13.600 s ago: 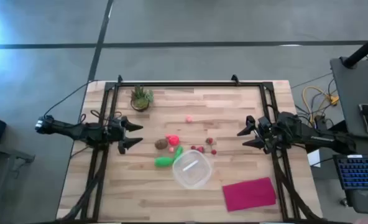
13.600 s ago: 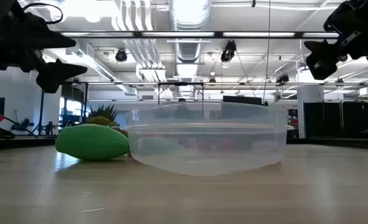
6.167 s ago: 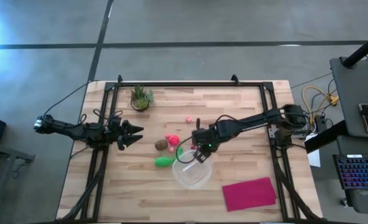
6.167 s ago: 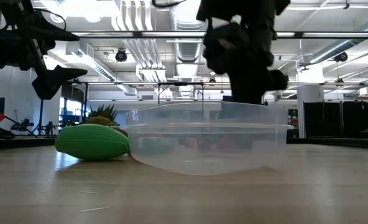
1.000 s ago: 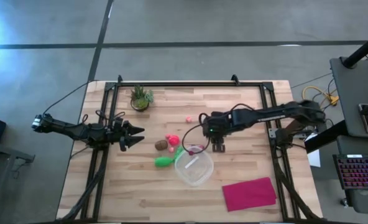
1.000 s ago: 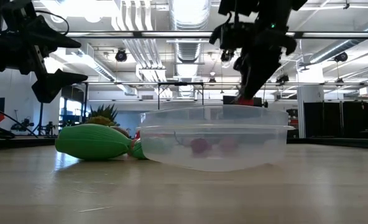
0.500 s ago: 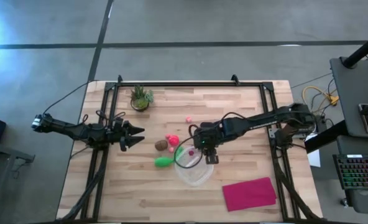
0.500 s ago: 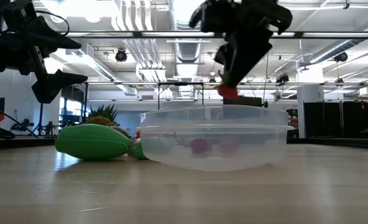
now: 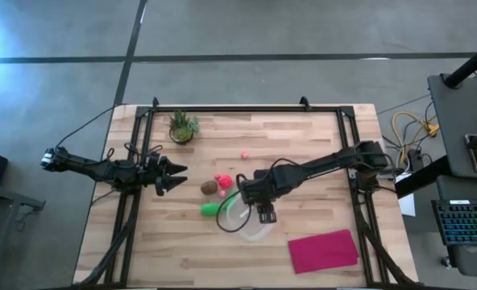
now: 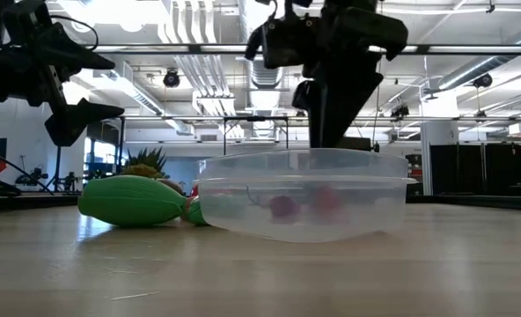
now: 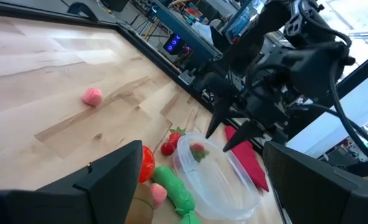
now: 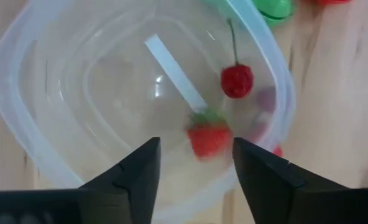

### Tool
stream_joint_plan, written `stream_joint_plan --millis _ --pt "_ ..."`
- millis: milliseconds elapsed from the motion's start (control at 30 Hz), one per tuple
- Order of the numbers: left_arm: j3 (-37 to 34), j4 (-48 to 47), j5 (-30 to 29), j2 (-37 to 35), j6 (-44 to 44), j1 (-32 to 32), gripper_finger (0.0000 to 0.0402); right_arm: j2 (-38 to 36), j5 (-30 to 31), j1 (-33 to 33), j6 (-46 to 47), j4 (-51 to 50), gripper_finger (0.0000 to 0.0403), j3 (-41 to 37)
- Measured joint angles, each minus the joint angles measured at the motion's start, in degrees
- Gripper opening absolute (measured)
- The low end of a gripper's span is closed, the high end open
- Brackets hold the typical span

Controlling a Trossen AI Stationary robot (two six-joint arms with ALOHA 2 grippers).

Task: Pick and placing Produce into tupperware
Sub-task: Put the red strawberry into the transparent bin

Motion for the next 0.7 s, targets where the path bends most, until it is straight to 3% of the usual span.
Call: stream_joint_plan --millis 333,500,700 --pt "0.00 0.02 0.01 0.07 -0.01 0.01 0.0320 4.22 12.50 -1.53 7.98 -14.31 0.0245 13.91" --pt "0.00 0.10 0.01 0.10 0.00 0.02 0.0320 3.56 12.01 -5.04 14.62 -19.21 0.0224 15.09" --pt "0.00 0.02 0.01 0.05 0.01 0.01 0.0320 4.42 5.13 -11.43 17.55 -23.27 0.0198 13.56"
